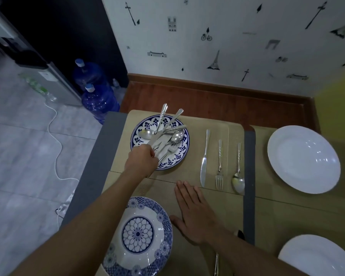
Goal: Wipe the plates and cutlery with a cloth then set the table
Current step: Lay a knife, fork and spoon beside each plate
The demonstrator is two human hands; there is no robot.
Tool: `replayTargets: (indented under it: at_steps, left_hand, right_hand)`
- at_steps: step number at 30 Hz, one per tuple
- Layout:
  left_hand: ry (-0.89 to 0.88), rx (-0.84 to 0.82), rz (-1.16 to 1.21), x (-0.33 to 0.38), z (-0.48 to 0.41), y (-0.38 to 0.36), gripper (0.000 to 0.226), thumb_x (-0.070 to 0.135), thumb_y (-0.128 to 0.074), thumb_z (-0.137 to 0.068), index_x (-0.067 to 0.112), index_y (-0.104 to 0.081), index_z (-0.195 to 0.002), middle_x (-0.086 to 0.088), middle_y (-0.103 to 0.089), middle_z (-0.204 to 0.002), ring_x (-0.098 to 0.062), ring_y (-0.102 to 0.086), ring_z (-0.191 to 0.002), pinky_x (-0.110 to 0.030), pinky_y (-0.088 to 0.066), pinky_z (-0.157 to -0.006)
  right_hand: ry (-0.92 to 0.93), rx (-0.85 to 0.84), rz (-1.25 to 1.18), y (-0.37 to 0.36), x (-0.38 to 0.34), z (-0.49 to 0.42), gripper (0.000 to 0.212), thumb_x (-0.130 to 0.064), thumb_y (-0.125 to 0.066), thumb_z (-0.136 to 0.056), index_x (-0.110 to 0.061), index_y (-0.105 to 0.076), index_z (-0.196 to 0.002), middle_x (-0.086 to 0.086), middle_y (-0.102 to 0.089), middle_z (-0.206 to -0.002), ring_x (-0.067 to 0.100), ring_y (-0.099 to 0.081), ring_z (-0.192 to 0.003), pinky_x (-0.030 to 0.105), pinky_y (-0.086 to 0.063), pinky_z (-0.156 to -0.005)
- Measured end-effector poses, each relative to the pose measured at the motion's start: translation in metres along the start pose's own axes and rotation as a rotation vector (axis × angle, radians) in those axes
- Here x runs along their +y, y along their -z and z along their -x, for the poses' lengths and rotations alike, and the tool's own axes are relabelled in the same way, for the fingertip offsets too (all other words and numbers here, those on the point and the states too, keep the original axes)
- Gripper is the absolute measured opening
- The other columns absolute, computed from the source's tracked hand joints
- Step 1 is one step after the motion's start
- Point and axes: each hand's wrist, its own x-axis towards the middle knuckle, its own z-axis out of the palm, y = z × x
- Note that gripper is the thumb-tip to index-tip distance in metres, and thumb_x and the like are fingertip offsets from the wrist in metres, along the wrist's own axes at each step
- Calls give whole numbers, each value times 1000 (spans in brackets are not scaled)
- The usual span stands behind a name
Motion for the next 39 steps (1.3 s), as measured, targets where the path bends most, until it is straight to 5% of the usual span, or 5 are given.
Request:
replayTargets:
  at_steps: [4, 22, 31, 36, 39]
  left_hand:
    - [44, -23, -7, 6, -5, 0, 15, 23, -64, -88, 11, -68, -79, -6, -66, -70, -23, -64, -64, -38, -60, -67]
    - [-56, 2, 9, -1, 3, 4, 17, 18, -62, -95, 8, -75, -88, -5, -71, -78, -20, -66, -69, -35, -58, -71]
    - [-160, 111, 151, 16, 46, 4, 15, 18, -64, -93, 10, -76, -98, -1, -70, -83, -12, -61, -72, -18, -43, -64]
    - [-141, 39, 184, 29, 74, -13, 11, 22, -68, -90, 14, -75, -90, 4, -65, -73, -5, -55, -64, -10, -34, -55]
    - [-117, -34, 215, 34, 93, -29, 9, 21, -71, -89, 17, -75, -81, 7, -63, -67, 1, -51, -59, -7, -33, -53]
  right_hand:
    - [8, -32, -7, 2, 1, -1, 87, -70, -20, -104, -9, -3, -164, 8, 7, -173, 25, 8, -159, 44, 4, -125]
    - [-2, -25, -9, 1, 0, -2, 86, -69, -25, -104, -7, -17, -163, 11, -12, -172, 28, -10, -159, 45, -7, -122]
    - [22, -180, -88, 23, 1, -2, 91, -67, -24, -102, -11, 16, -162, 5, 27, -169, 23, 26, -155, 45, 12, -127]
    - [-124, 20, -374, 46, 6, 20, 77, -53, -48, -102, -10, -25, -162, 3, -21, -170, 23, -13, -158, 32, -1, -128]
    - [-318, 307, -453, 57, 22, 46, 49, -43, -63, -96, -16, -59, -137, 1, -58, -134, 23, -51, -126, 41, -41, -112]
